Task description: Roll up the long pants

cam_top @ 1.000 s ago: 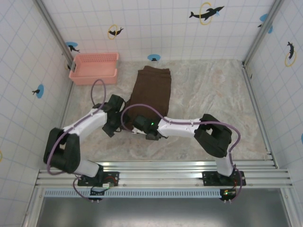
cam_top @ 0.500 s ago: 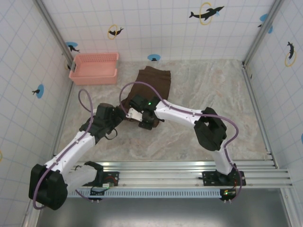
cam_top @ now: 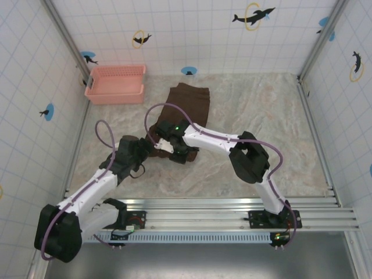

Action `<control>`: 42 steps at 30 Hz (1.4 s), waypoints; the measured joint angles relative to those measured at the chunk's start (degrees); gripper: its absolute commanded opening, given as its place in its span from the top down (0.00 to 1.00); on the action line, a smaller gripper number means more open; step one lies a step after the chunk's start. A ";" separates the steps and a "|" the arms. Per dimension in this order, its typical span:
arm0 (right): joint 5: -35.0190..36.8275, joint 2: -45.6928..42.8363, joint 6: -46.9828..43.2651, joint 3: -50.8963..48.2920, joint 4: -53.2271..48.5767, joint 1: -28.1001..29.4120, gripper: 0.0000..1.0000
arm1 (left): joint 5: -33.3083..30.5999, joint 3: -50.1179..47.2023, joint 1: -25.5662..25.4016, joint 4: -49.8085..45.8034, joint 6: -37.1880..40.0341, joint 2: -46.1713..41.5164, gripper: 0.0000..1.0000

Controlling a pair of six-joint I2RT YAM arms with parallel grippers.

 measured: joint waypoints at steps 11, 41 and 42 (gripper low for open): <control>4.07 4.44 5.29 7.89 -3.28 2.05 1.00 | -1.27 -0.83 0.74 -1.62 -4.52 0.46 0.03; 2.54 9.44 8.76 8.79 1.44 1.14 1.00 | -4.70 1.29 1.22 -1.95 -1.42 5.81 0.03; 2.45 9.44 8.76 8.79 1.95 1.14 1.00 | -4.81 1.36 1.25 -2.21 -1.27 5.20 0.03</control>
